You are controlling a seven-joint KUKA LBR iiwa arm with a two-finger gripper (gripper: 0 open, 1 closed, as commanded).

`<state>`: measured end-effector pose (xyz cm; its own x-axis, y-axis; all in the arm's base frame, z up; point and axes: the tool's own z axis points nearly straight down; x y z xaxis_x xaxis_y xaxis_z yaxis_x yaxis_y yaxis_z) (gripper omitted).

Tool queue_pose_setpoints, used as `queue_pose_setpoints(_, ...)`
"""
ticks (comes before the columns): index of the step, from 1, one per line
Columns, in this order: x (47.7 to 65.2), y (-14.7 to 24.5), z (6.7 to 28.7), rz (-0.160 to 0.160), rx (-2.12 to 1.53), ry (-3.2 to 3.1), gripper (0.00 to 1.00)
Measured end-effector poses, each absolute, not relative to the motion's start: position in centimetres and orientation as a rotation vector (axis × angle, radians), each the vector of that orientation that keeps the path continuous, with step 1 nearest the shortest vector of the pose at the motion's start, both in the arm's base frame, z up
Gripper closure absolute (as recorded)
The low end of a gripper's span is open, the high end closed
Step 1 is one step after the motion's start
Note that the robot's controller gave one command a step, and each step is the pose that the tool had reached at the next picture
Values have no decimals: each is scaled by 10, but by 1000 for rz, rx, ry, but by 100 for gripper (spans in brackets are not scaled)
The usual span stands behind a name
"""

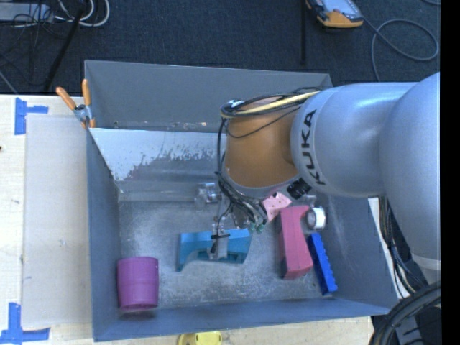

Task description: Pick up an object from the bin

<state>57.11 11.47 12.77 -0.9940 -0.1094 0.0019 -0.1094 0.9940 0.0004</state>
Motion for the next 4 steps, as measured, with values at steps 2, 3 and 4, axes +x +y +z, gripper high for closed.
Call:
queue_pose_setpoints(2, 565, 113, 70, 3, 107, -3137, 100)
queue_pose_setpoints(3, 565, 113, 70, 3, 106, -3137, 100)
queue_pose_setpoints(4, 564, 112, 74, 3, 105, -3136, 100)
